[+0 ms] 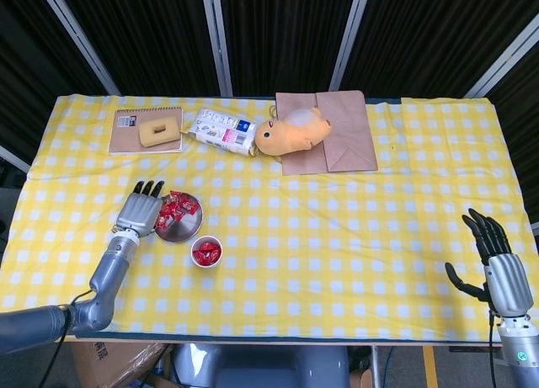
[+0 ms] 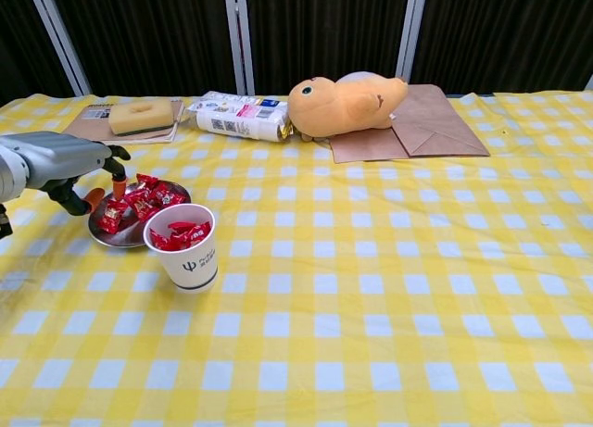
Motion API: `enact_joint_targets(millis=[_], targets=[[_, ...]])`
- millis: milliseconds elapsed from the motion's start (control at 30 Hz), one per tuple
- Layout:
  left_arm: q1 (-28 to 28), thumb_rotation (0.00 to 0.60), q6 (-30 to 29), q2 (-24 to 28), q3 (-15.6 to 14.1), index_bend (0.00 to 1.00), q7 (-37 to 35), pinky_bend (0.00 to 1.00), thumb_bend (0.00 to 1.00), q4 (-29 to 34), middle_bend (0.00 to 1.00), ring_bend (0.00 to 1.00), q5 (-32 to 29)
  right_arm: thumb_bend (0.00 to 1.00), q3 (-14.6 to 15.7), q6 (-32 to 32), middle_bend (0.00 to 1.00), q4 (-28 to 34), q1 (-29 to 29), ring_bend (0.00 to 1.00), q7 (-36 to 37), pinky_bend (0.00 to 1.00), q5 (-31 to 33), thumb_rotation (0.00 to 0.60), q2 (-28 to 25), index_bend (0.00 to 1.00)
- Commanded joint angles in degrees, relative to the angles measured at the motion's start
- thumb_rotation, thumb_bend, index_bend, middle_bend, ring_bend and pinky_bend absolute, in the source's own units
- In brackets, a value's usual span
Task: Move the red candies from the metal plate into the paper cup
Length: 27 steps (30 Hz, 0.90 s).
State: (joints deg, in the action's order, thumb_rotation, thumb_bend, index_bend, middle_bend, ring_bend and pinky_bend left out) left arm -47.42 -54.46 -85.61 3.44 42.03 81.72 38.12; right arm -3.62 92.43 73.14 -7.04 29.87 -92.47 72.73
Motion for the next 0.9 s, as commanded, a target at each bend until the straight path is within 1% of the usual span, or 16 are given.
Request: enact_joint_targets(millis=[33,133,200,233,367,467,533,600,733,900], targets=[[-0.08,0.6,-0.03,-0.16,-0.01,0.35,0.15,0.0,0.71,0.34,0.0,0.0,-0.21,0.42,0.02,0.0,0.0,0.01,0.0,0.0,0.02,0.0,0.01,0.6,0.0,0.0],[-0.17,0.6,-0.07,0.0,-0.16,0.35,0.37,0.0,0.71,1.14,0.0,0.0,-0.12,0.42,0.0,0.02,0.0,0.01,-0.01,0.0,0.05,0.0,0.0,0.6,0.01,0.0],[-0.15,0.6,-0.25,0.57,0.02,0.35,0.08,0.0,0.67,2.19,0.0,0.0,0.11,0.42,-0.01,0.04,0.0,-0.02,0.01,0.0,0.1,0.0,0.01,0.6,0.0,0.0],[-0.09,0.6,-0.49,0.97,0.26,0.35,-0.3,0.0,0.64,2.84,0.0,0.0,0.35,0.42,-0.03,0.06,0.0,-0.02,0.01,0.0,0.14,0.0,0.03,0.6,0.0,0.0],[0.49,0.6,-1.7,2.87,1.06,0.35,-2.46,0.0,0.43,5.3,0.0,0.0,2.62,0.42,-0.06,0.06,0.0,0.0,-0.02,0.0,0.25,0.0,0.03,0.6,0.0,0.0],[1.01,0.6,-2.9,4.18,1.49,0.35,-3.9,0.0,0.35,6.47,0.0,0.0,4.71,0.42,0.02,0.02,0.0,0.04,-0.04,0.0,0.24,0.0,-0.06,0.6,0.0,0.0],[1.23,0.6,-3.81,4.5,1.79,0.35,-4.18,0.0,0.31,6.62,0.0,0.0,5.23,0.42,0.06,0.08,0.0,0.09,-0.03,0.0,0.18,0.0,-0.15,0.6,-0.01,0.0],[1.43,0.6,-4.94,4.22,2.03,0.36,-4.0,0.0,0.26,6.39,0.0,0.0,5.27,0.42,0.76,1.91,0.0,1.72,1.23,0.0,-0.1,0.0,-0.93,0.6,-1.52,0.0],[1.32,0.6,-5.45,3.69,1.62,0.41,-1.98,0.0,0.22,6.21,0.0,0.0,4.12,0.42,0.84,1.61,0.0,2.9,1.38,0.0,-0.62,0.0,-0.72,0.6,-2.26,0.0],[1.52,0.6,-8.18,2.12,1.67,0.41,1.21,0.0,0.2,5.95,0.0,0.0,1.5,0.42,0.8,1.51,0.0,3.11,1.37,0.0,-0.61,0.0,-0.74,0.6,-2.38,0.0]])
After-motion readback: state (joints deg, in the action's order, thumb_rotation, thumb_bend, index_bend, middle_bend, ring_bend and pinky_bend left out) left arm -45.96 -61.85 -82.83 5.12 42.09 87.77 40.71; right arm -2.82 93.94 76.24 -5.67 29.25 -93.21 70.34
